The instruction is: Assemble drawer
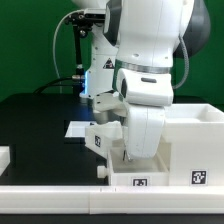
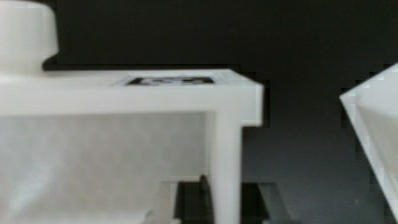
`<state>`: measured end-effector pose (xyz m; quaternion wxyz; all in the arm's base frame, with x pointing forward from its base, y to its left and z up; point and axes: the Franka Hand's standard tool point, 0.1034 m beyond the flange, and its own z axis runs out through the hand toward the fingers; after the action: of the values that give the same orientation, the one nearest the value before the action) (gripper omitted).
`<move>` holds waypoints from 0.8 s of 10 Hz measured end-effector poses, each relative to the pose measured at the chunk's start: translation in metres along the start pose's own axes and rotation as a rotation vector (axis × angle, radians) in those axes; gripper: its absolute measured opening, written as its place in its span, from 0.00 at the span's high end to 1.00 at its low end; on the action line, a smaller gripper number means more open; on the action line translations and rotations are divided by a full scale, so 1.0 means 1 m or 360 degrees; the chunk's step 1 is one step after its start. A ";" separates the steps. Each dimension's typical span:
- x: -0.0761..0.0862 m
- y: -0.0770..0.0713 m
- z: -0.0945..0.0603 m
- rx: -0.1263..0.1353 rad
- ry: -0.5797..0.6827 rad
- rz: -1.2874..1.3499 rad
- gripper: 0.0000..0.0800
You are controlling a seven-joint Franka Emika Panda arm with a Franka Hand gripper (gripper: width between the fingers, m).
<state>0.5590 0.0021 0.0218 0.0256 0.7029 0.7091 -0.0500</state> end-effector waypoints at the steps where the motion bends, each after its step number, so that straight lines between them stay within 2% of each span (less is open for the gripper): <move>1: 0.000 0.000 0.000 0.0000 0.0000 0.0005 0.96; 4: 0.001 0.000 -0.001 -0.0002 -0.0008 -0.0052 0.96; 8: 0.007 0.001 -0.002 -0.0006 -0.0019 0.0074 0.96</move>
Offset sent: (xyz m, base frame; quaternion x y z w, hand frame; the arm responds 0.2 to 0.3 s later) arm 0.0090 0.0245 0.0073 -0.0314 0.0262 -0.1288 0.9908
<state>0.5597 0.0097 0.0232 0.0322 0.7188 0.6925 -0.0524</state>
